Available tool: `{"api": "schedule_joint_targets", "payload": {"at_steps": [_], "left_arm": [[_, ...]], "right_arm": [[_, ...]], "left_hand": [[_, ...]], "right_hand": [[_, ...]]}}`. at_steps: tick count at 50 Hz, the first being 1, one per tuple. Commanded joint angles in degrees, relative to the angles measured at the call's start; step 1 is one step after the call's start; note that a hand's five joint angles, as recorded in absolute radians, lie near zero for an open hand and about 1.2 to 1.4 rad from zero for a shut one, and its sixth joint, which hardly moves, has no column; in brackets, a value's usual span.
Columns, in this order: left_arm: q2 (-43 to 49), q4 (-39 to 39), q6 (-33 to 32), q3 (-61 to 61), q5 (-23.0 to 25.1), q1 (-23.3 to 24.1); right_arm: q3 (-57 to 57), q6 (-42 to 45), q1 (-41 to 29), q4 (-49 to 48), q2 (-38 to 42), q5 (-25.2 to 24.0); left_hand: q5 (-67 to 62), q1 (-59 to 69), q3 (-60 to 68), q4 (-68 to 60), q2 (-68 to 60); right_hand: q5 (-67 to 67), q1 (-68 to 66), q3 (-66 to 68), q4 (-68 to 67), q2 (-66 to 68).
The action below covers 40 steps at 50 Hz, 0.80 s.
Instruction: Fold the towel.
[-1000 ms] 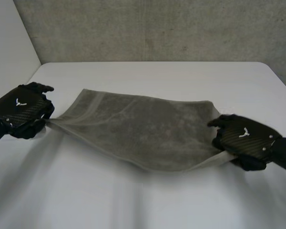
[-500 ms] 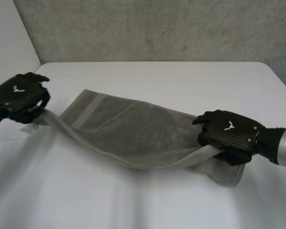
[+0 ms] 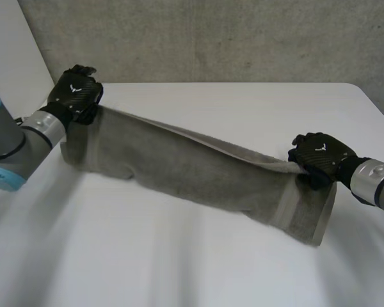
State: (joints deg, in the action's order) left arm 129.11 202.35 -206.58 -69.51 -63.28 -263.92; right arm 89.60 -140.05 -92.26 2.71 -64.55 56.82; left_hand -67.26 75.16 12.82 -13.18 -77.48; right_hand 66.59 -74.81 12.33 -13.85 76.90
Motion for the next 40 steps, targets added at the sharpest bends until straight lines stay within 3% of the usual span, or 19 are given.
{"api": "schedule_joint_targets", "payload": {"at_steps": [1, 8, 24, 25, 26, 28, 29, 30, 31, 32, 33, 35, 40], "left_arm": [[4.0, 6.7, 0.2, 1.4, 0.8, 2.4], [7.6, 11.6, 0.1, 2.5, 0.7, 3.9], [15.7, 12.8, -0.2, 9.8, 0.7, 5.3], [16.0, 12.8, -0.2, 10.0, 0.6, 5.4], [16.0, 12.8, -0.2, 10.0, 0.6, 5.4], [16.3, 13.0, -0.3, 10.2, 0.5, 5.7], [16.4, 13.0, -0.3, 10.2, 0.5, 5.7], [16.5, 13.2, -0.3, 10.2, 0.5, 5.8], [16.5, 13.2, -0.3, 10.2, 0.5, 5.8], [16.6, 13.7, -0.3, 10.1, 0.5, 5.8], [16.6, 13.7, -0.3, 10.1, 0.5, 5.8], [16.7, 14.5, -0.3, 9.9, 0.0, 5.8], [16.5, 14.7, -0.3, 9.7, -0.2, 5.8]], "right_arm": [[1.0, -5.3, -1.9, -7.9, 2.1, 6.5], [1.5, -11.0, -1.8, -12.7, 2.6, 9.0], [0.0, -10.6, -1.8, -13.0, 5.0, 11.6], [0.0, -10.7, -1.7, -13.0, 5.0, 11.6], [0.0, -10.7, -1.7, -13.0, 5.0, 11.6], [-0.2, -10.7, -1.7, -12.9, 5.2, 11.6], [-0.2, -10.7, -1.7, -12.9, 5.2, 11.6], [-0.4, -10.7, -1.8, -12.6, 5.3, 11.6], [-0.5, -10.6, -1.8, -12.6, 5.4, 11.6], [-0.5, -10.6, -1.8, -12.6, 5.4, 11.6], [-0.5, -10.7, -1.7, -12.6, 5.5, 11.6], [-0.5, -10.8, -1.5, -12.6, 5.5, 11.6], [-1.0, -11.0, -1.4, -12.5, 5.5, 11.6]], "left_hand": [[-2.7, 4.8, -2.8, 3.2, -2.5], [-2.7, 4.8, -2.8, 3.2, -2.5], [-2.7, 4.8, -2.8, 3.2, -2.5], [-2.7, 4.8, -2.8, 3.2, -2.5], [-2.7, 4.8, -2.8, 3.2, -2.5], [-2.7, 4.8, -2.8, 3.2, -2.5], [-2.7, 4.8, -2.8, 3.2, -2.5], [5.9, -3.8, -2.8, 3.2, 6.1], [6.0, -3.9, -2.8, 3.2, 6.2], [24.1, -22.0, -2.8, 3.2, 24.4], [24.3, -22.2, -2.8, 3.2, 24.5], [50.6, -48.5, -2.8, 3.2, 50.8], [58.5, -56.3, -2.8, 3.2, 58.7]], "right_hand": [[3.4, -5.2, -2.3, 3.8, 3.1], [3.4, -5.2, -2.3, 3.8, 3.1], [2.5, -4.3, -2.3, 3.8, 2.2], [-16.9, 15.1, -2.3, 3.8, -17.2], [-17.1, 15.3, -2.3, 3.8, -17.4], [-45.7, 43.9, -2.3, 3.8, -46.0], [-45.8, 44.0, -2.3, 3.8, -46.1], [-58.6, 56.9, -2.3, 3.8, -58.9], [-66.6, 67.1, -2.3, 3.8, -69.2], [-66.6, 67.2, -2.3, 3.8, -69.3], [-66.6, 74.7, -2.3, 3.8, -76.8], [-66.6, 74.8, -2.3, 3.8, -76.9], [-66.6, 74.8, -2.3, 3.8, -76.9]]}}
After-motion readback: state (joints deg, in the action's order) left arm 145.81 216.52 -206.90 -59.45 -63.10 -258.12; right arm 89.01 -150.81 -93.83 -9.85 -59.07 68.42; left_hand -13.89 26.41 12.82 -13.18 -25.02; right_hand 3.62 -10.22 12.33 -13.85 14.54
